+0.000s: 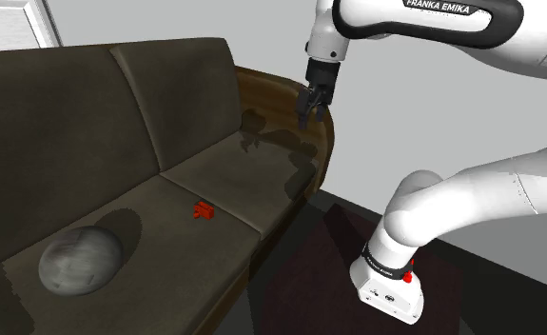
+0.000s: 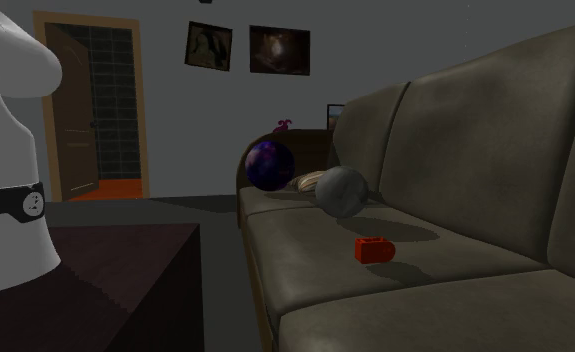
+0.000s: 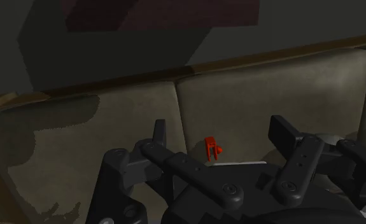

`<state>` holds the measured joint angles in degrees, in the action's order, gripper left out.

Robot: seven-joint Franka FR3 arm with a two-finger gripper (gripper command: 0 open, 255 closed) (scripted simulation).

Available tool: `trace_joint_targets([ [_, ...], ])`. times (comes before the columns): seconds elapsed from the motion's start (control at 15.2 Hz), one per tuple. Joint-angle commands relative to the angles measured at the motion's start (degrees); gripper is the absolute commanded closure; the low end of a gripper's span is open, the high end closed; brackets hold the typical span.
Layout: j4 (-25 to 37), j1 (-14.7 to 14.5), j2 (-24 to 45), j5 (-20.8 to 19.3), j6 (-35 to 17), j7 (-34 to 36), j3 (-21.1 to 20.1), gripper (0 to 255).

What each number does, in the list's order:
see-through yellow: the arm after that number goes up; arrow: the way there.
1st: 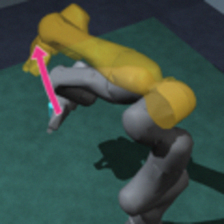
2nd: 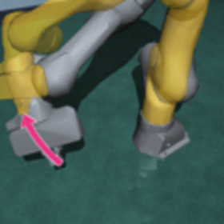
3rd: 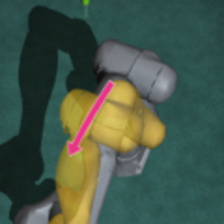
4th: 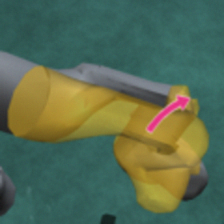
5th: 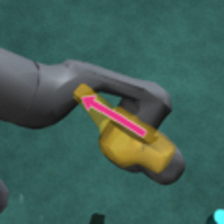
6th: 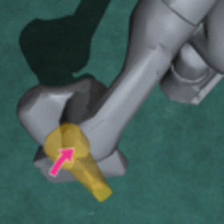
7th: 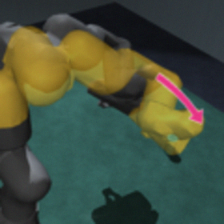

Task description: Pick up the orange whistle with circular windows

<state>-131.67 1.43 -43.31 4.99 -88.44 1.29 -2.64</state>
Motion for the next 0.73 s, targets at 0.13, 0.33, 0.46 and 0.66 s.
trace_joint_targets([
  [0.13,-1.55,-0.29,2.33,0.02,-3.87,-0.69,-0.34,0],
  [0.33,-3.29,-0.70,6.38,0.03,-9.65,-1.68,-0.86,0],
  [0.46,-4.06,-0.96,9.43,0.01,-13.45,-2.31,-1.23,0],
  [0.66,-4.60,-1.32,14.46,-0.08,-19.02,-3.17,-1.80,0],
])
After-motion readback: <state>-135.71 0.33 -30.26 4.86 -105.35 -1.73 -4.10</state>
